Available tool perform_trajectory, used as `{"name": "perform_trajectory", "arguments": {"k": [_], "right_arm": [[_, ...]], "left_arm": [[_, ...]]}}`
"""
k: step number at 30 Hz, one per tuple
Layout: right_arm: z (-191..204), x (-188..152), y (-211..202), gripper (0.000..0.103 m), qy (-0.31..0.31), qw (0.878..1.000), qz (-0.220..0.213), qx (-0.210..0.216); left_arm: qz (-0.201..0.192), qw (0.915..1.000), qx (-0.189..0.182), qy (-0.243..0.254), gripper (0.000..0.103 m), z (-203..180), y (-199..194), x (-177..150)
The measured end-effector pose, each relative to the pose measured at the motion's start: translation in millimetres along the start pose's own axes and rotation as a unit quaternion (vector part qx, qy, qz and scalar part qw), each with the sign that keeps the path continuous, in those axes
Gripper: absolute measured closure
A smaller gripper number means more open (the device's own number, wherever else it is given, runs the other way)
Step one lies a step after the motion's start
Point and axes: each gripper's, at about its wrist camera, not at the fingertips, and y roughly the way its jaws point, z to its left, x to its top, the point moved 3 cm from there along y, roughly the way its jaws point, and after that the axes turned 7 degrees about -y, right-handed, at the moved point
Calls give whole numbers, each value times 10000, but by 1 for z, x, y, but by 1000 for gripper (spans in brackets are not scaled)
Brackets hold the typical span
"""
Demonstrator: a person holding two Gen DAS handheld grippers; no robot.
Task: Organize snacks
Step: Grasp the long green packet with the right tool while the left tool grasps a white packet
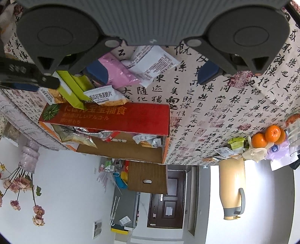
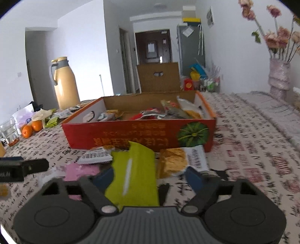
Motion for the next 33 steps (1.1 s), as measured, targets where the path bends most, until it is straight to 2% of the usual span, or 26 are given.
{"name": "perform_trajectory", "arguments": {"k": [1,3,5,7,10,14,19,23,33], "right_arm": [[0,2,6,44,79,9999,86,35],[-1,2,16,51,262,9993,249,131],[-5,0,25,54,492,9979,357,222],[-7,-1,25,63,618,9968,362,357],[-7,-2,23,67,622,9967,315,416],[-7,-5,16,70,640,9970,153,410],[-2,-5,-9,70,386,9985,-384,102],[-7,-5,-27,70,221,9974,-661,-184],[-34,-20,-43,70,442,9950,-714,-541]], "left_arm": [[9,10000,-3,-1,0,0,0,0],[30,10000,3,-13,0,2,1,0],[45,10000,10,-33,0,3,2,0],[55,10000,5,-51,0,4,3,-1],[83,9999,1,-77,0,5,5,-1],[123,9999,12,-79,0,4,7,-2],[186,9998,52,-110,0,7,9,-2],[400,9991,166,1,0,7,16,-5],[710,9932,304,871,0,-6,32,-17]]}}
